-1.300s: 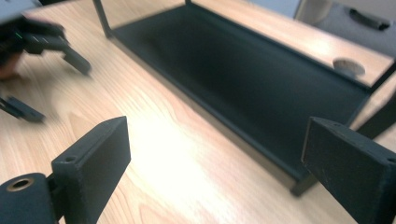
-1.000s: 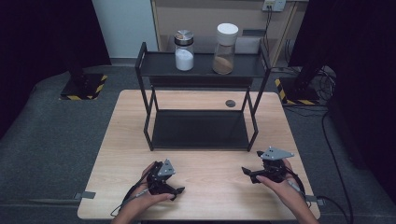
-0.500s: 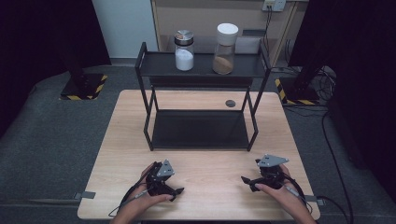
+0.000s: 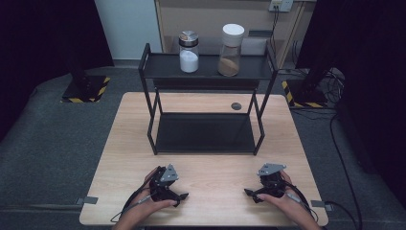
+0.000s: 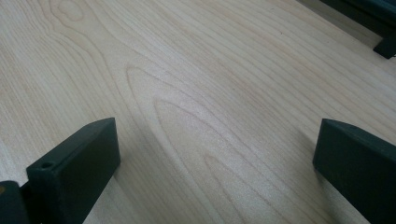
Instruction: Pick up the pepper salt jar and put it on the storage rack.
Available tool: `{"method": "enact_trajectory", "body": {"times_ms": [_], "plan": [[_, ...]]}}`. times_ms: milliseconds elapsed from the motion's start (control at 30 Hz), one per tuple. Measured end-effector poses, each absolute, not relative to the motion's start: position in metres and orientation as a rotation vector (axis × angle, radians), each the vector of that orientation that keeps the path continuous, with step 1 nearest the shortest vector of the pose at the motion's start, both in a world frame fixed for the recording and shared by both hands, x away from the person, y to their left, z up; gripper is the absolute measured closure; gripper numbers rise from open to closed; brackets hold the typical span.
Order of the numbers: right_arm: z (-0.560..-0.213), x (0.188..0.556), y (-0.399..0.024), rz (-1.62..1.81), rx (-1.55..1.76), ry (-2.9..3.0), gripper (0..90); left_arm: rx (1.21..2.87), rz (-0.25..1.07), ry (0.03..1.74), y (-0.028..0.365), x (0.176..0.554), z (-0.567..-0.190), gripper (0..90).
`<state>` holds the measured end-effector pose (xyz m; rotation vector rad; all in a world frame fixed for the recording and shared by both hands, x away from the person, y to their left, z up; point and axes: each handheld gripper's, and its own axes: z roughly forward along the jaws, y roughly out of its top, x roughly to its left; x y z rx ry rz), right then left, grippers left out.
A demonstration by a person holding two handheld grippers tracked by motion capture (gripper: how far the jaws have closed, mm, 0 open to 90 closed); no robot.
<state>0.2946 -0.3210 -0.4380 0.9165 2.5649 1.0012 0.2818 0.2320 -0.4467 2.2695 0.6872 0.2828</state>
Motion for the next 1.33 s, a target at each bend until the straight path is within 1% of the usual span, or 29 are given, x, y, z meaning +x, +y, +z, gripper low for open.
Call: {"method": "enact_trajectory", "body": {"times_ms": [300,1333], "plan": [[-0.4480,0.2876,-0.3277,1.066,0.908,2.519,1.2,2.270,0.283,0.687,0.2320,0.2818,-0.4467,0.0],[-0.4481,0.2868,-0.3274,1.065,0.912,2.515,1.3,2.271,0.279,0.682,0.2334,0.2817,-0.4467,0.0]]}}
